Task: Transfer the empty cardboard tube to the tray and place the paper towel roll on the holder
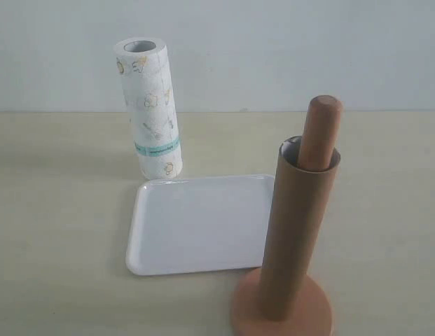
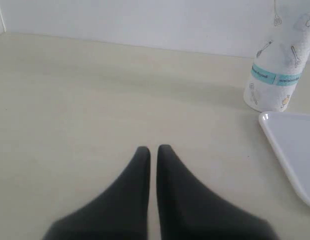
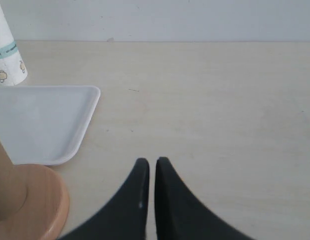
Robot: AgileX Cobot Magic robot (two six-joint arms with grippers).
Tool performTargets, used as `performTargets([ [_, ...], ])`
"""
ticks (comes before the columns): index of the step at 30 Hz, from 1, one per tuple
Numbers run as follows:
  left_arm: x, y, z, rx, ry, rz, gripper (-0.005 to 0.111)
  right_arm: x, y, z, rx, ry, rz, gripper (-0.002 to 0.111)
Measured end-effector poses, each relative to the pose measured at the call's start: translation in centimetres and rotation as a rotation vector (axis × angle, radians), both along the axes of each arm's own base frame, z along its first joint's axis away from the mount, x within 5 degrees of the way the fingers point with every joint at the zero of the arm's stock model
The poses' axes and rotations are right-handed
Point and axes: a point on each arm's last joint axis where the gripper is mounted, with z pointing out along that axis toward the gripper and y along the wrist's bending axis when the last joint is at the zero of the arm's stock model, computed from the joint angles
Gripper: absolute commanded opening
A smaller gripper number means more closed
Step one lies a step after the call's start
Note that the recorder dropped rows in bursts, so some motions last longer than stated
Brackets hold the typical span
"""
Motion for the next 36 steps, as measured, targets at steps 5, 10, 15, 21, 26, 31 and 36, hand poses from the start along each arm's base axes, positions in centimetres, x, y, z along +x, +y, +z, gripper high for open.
performTargets([
  [5,0.0,0.0,0.0,0.0,0.0,0.0,0.004,0.0,0.0,0.0,0.0,0.0,0.0,0.004],
  [10,0.0,0.0,0.0,0.0,0.0,0.0,0.004,0.0,0.0,0.0,0.0,0.0,0.0,0.004],
  [15,0.0,0.0,0.0,0.0,0.0,0.0,0.004,0.0,0.0,0.0,-0.036,-0.007,0.011,0.004],
  [21,0.0,0.0,0.0,0.0,0.0,0.0,0.004,0.0,0.0,0.0,-0.065,-0.013,0.02,0.004],
  [26,0.0,0.0,0.0,0.0,0.0,0.0,0.004,0.1,0.0,0.3,-0.099,-0.055,0.025,0.004],
  [31,0.0,0.0,0.0,0.0,0.0,0.0,0.004,0.4,-0.2,2.2,-0.113,-0.273,-0.009,0.004],
  [36,0.0,0.0,0.0,0.0,0.0,0.0,0.004,0.3,-0.6,4.5,-0.089,-0.519,-0.063,0.004],
])
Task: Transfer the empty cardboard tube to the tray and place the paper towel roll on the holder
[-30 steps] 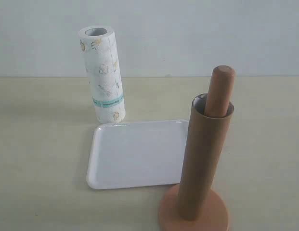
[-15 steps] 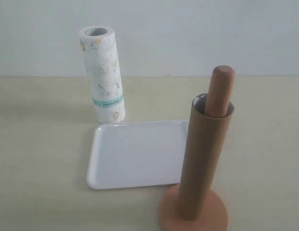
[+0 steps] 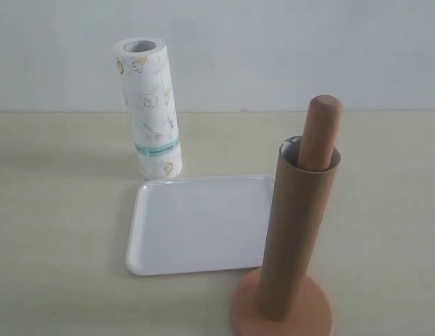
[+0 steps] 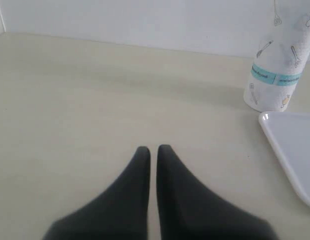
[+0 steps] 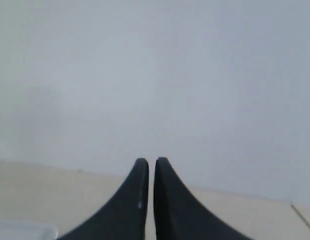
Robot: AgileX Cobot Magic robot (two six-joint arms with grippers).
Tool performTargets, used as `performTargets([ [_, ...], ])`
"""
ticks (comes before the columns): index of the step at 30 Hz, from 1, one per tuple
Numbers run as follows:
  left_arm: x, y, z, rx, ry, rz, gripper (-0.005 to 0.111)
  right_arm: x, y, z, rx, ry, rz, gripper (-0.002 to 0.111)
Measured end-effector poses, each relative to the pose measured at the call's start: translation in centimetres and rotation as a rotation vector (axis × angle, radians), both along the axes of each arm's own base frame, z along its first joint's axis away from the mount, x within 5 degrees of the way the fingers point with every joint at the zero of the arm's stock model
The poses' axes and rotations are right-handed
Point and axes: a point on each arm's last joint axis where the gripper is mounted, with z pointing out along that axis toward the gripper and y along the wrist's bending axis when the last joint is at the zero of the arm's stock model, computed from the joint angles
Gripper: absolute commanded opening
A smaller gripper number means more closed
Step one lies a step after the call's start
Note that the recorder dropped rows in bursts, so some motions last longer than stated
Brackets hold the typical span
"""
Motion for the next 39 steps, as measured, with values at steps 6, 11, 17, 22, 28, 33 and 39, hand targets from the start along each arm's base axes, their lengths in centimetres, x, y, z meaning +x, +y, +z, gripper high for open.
performTargets([
  [6,0.0,0.0,0.0,0.0,0.0,0.0,0.004,-0.8,-0.5,2.3,0.279,-0.242,0.045,0.004],
  [11,0.0,0.0,0.0,0.0,0.0,0.0,0.004,-2.0,-0.8,4.5,0.573,-0.443,0.193,0.004],
  [17,0.0,0.0,0.0,0.0,0.0,0.0,0.004,-1.2,1.4,8.6,0.403,-0.357,0.35,0.004],
  [22,0.0,0.0,0.0,0.0,0.0,0.0,0.004,1.3,3.6,7.1,0.268,-0.094,0.476,0.004],
  [28,0.0,0.0,0.0,0.0,0.0,0.0,0.004,2.7,5.3,4.7,0.214,0.188,0.61,0.004],
  [33,0.0,0.0,0.0,0.0,0.0,0.0,0.004,2.2,6.2,1.0,0.248,0.353,0.711,0.004],
  [39,0.0,0.0,0.0,0.0,0.0,0.0,0.004,1.8,6.0,-1.8,0.259,0.449,0.68,0.004],
])
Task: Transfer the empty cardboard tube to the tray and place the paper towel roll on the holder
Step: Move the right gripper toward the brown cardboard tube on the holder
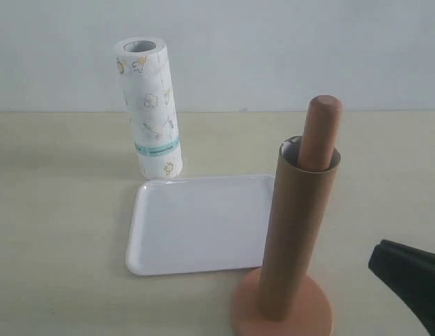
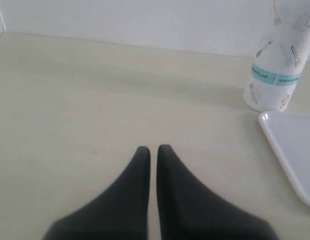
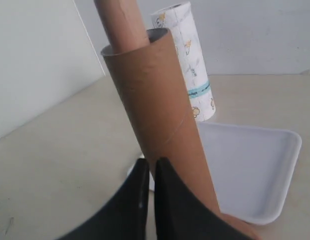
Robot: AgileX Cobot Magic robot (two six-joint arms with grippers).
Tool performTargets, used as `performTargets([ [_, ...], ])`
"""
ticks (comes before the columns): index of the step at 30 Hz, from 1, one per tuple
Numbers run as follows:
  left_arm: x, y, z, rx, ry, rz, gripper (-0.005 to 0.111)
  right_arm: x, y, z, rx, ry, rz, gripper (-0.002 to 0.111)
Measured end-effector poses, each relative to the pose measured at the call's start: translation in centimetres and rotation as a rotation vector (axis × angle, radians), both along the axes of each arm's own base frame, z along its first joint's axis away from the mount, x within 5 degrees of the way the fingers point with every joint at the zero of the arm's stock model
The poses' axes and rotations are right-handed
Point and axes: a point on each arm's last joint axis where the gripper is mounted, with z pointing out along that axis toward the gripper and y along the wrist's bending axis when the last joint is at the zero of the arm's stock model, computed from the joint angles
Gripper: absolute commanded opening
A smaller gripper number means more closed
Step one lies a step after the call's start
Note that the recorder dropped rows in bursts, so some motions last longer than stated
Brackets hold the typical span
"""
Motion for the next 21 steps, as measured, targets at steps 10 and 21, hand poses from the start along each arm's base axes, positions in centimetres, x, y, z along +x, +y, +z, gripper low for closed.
performTargets([
  [10,0.0,0.0,0.0,0.0,0.0,0.0,0.004,-0.8,0.7,0.8,-0.009,-0.143,0.121,0.004],
  [21,0.0,0.0,0.0,0.0,0.0,0.0,0.004,-1.2,1.0,1.2,0.01,-0.195,0.171,0.004],
])
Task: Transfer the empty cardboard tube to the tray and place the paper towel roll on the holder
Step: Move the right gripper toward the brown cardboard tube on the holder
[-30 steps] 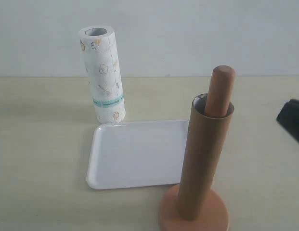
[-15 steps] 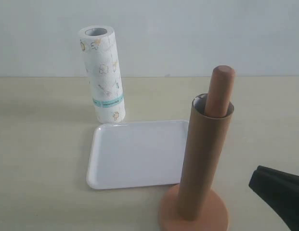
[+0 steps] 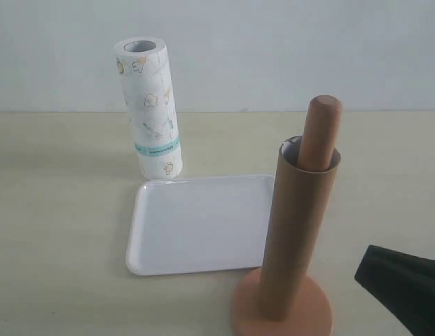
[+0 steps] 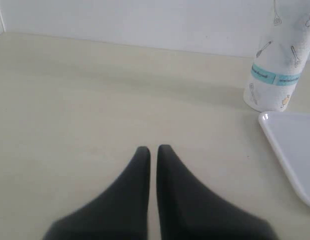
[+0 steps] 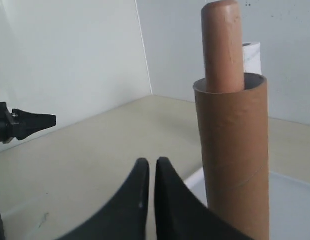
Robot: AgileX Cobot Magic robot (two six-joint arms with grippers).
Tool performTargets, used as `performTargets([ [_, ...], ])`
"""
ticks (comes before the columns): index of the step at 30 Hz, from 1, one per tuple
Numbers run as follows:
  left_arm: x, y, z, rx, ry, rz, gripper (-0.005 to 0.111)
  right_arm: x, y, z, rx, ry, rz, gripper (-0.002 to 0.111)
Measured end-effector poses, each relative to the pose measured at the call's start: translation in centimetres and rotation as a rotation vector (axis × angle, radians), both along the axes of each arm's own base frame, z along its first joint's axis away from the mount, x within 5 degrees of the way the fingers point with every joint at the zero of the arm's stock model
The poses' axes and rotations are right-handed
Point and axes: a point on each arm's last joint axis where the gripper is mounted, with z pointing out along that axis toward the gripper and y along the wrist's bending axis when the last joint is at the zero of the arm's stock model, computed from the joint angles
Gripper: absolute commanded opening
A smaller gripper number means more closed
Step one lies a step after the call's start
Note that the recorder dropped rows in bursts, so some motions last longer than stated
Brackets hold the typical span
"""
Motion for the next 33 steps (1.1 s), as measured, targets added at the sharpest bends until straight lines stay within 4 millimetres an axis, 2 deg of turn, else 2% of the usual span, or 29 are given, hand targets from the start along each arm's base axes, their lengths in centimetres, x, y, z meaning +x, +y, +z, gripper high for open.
performTargets([
  [2,0.0,0.0,0.0,0.0,0.0,0.0,0.004,0.1,-0.1,0.0,0.005,-0.008,-0.015,0.006],
  [4,0.0,0.0,0.0,0.0,0.0,0.0,0.004,0.1,-0.1,0.1,0.004,-0.022,-0.018,0.021],
  [5,0.0,0.0,0.0,0.0,0.0,0.0,0.004,0.1,-0.1,0.0,0.002,-0.03,-0.016,0.03],
  [8,0.0,0.0,0.0,0.0,0.0,0.0,0.004,0.0,-0.1,0.1,0.006,-0.038,-0.011,0.077],
  [9,0.0,0.0,0.0,0.0,0.0,0.0,0.004,0.0,-0.1,0.1,0.004,-0.037,-0.013,0.083],
  [15,0.0,0.0,0.0,0.0,0.0,0.0,0.004,0.6,-0.5,-0.4,-0.034,-0.003,-0.085,0.068],
  [19,0.0,0.0,0.0,0.0,0.0,0.0,0.004,0.7,-0.5,-0.3,-0.04,-0.019,-0.102,0.073],
  [27,0.0,0.0,0.0,0.0,0.0,0.0,0.004,1.2,-0.9,0.1,-0.018,-0.029,-0.161,0.073],
  [33,0.0,0.0,0.0,0.0,0.0,0.0,0.004,2.7,-0.7,1.3,-0.016,0.008,-0.166,0.073],
])
